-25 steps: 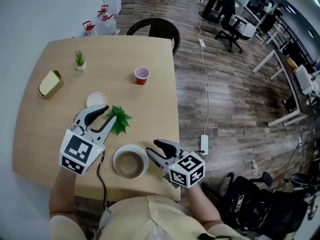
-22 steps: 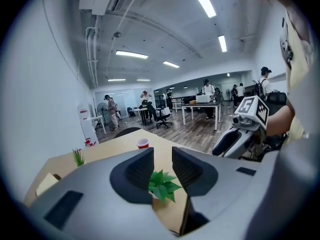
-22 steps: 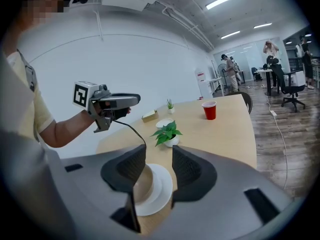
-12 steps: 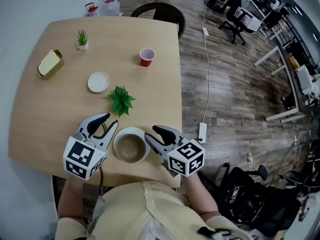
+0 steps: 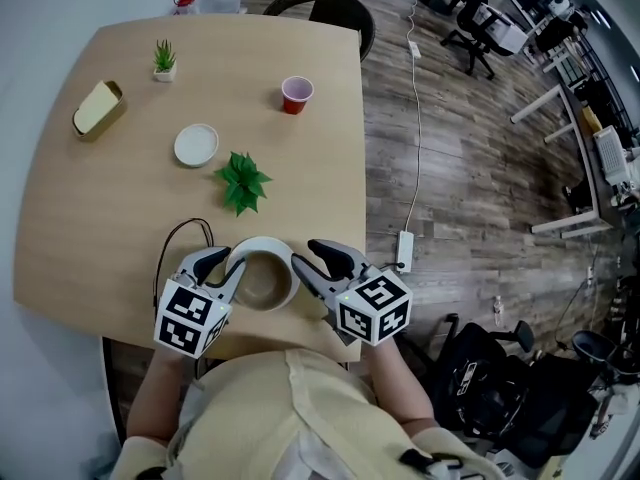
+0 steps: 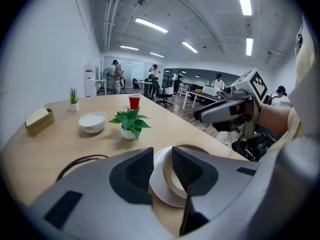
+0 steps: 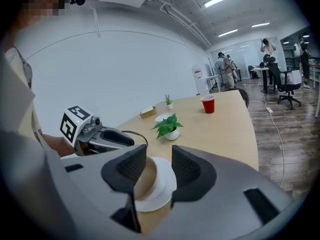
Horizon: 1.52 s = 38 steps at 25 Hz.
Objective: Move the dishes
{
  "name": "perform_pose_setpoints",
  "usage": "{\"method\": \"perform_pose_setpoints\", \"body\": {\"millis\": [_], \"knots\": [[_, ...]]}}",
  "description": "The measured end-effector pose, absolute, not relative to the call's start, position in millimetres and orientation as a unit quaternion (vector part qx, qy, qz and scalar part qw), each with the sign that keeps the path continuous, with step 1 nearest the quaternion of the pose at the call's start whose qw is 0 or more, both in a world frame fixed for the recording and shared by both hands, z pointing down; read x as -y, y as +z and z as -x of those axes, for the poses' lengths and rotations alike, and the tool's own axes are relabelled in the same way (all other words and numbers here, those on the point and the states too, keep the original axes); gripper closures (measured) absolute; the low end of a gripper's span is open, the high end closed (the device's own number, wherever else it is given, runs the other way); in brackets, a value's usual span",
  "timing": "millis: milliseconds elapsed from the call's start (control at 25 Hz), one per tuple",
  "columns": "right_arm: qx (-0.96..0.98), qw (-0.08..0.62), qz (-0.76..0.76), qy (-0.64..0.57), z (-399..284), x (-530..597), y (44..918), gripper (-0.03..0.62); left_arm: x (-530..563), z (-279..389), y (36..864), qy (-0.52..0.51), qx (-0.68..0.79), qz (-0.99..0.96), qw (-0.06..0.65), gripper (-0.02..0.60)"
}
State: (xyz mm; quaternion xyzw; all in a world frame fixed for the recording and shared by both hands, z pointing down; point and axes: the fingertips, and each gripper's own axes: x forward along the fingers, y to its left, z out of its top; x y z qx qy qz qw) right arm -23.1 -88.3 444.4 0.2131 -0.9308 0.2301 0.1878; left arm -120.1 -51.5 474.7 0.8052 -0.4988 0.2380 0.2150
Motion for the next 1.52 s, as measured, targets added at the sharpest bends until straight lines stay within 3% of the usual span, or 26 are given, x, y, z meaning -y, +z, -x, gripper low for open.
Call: {"method": "perform_pose_setpoints", "body": {"millis": [640, 1160, 1520], "knots": [[0.928, 0.2, -0.201, 0.24, 26.4, 74.2, 457.9, 0.431, 23.5, 113.0, 526.3, 0.279, 0.506, -0.752, 0.317, 0.472], [0.93, 0.193, -0.199, 0.242, 22.9, 72.7, 454.6, 0.439, 30.4, 114.9, 521.9, 0.276, 0.501, -0.753, 0.325, 0.546], [0.929, 0.18, -0.212, 0.243, 14.1, 79.0, 449.4, 0.442, 47.2, 114.2, 507.3, 0.262, 0.495, -0.764, 0.321, 0.554]]}}
